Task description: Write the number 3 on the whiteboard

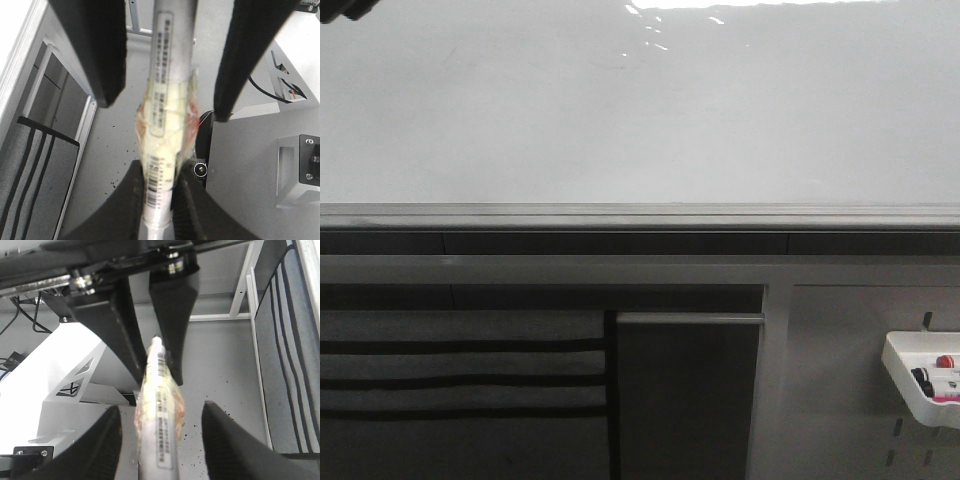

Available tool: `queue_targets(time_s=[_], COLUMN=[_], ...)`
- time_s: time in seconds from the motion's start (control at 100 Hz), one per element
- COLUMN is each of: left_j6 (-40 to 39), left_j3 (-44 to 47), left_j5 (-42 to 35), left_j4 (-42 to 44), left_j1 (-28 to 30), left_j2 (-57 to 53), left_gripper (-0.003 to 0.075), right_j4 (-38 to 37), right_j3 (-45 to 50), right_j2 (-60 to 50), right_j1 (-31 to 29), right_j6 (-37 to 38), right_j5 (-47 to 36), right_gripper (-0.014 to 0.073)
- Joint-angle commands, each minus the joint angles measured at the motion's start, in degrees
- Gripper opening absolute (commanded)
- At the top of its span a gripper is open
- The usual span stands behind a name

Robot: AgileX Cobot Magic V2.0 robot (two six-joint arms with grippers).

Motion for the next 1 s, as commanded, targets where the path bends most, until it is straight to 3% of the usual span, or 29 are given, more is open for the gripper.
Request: queue_targets(time_s=[0.0,0.3,0.5,0.57,0.76,0.83,0.99], left_j6=[0.06,0.06,0.06,0.06,-4.68,-7.76,-9.91], left_j3=[-1.81,-1.81,-1.81,-1.81,-1.81,-1.81,-1.22], left_j5=[-1.17,-1.17,-1.27,-1.27,-4.59,-7.29,-8.97], left_j4=[-2.95,-2.95,-2.84,-2.37,1.89,4.05,3.19], left_j1=[-0.49,-0.49,-0.49,-0.49,-0.38,0.28,4.06], left_j2=[-1.18,-1.18,-1.18,-1.18,-1.97,-3.18,-7.11], left_gripper=[-0.0018,-0.0018,-0.0001,0.0073,0.0377,0.0421,0.0423], right_j4=[2.05,1.98,1.72,1.41,-3.35,-6.91,-11.7], right_j3=[-2.07,-2.07,-2.07,-2.07,-2.07,-2.07,-0.55], right_j2=[-1.64,-1.64,-1.64,-1.85,-3.9,-5.14,-8.19], right_j1=[0.04,0.04,0.04,0.04,0.04,0.04,-3.22], right_j6=[0.13,0.13,0.13,0.77,6.48,9.96,18.24], right_j5=[-1.61,-1.1,-1.1,-1.61,-3.84,-4.97,-6.25], right_gripper=[0.0228,-0.0025,-0.0056,-0.0056,-0.0056,-0.0056,-0.0056])
